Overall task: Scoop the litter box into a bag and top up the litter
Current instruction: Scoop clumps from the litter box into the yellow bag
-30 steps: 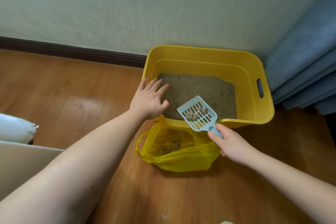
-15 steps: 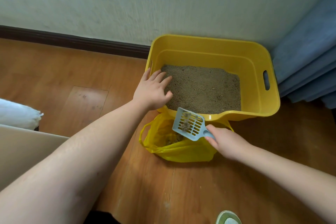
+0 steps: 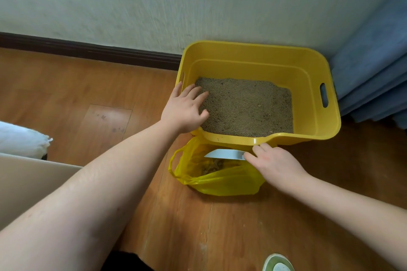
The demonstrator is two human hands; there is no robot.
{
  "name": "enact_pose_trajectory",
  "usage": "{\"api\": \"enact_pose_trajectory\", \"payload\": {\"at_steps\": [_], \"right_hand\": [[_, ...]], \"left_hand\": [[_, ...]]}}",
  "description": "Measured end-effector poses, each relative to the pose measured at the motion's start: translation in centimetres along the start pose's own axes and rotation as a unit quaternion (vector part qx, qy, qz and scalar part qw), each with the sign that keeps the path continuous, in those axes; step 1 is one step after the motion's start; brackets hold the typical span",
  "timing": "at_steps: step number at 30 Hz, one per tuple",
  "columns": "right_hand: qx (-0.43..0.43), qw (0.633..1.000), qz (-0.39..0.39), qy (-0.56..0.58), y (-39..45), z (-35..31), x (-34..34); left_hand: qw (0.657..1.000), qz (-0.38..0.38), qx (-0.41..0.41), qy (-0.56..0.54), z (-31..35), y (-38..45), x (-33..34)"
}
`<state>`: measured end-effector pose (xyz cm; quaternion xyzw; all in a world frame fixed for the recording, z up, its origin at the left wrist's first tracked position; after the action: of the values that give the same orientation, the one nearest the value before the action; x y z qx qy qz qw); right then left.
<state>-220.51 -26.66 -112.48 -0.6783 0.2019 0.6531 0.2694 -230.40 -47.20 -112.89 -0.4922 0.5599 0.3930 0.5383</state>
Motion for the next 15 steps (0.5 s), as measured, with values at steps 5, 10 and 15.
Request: {"api": "enact_pose_trajectory", "payload": {"at_steps": [5, 10, 15], "right_hand": [[0.053, 0.993, 0.047, 0.098, 0.1, 1.4, -2.4], [0.191, 0.978, 0.012, 0.086, 0.5, 5.9, -6.4], [0.283, 0.946, -0.108, 0.117, 2.1, 12.6, -4.7]], "left_hand": [[1.000, 0.006, -0.003, 0.003, 0.1, -0.1, -0.1], [1.000, 0.002, 0.002, 0.004, 0.1, 0.0, -0.1], [1.000, 0.025, -0.004, -0.008, 0.0, -0.2, -0.2]]}}
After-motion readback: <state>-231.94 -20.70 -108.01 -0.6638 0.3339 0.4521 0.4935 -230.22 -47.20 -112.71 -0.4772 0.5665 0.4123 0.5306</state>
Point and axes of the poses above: each hand's wrist, its own y-axis towards the middle knuckle, its own x-axis out of the palm, z = x × y, the point moved 8 cm from there along y, towards the middle knuckle, and after that the axes turned 9 degrees about y, right-handed, at the moved point
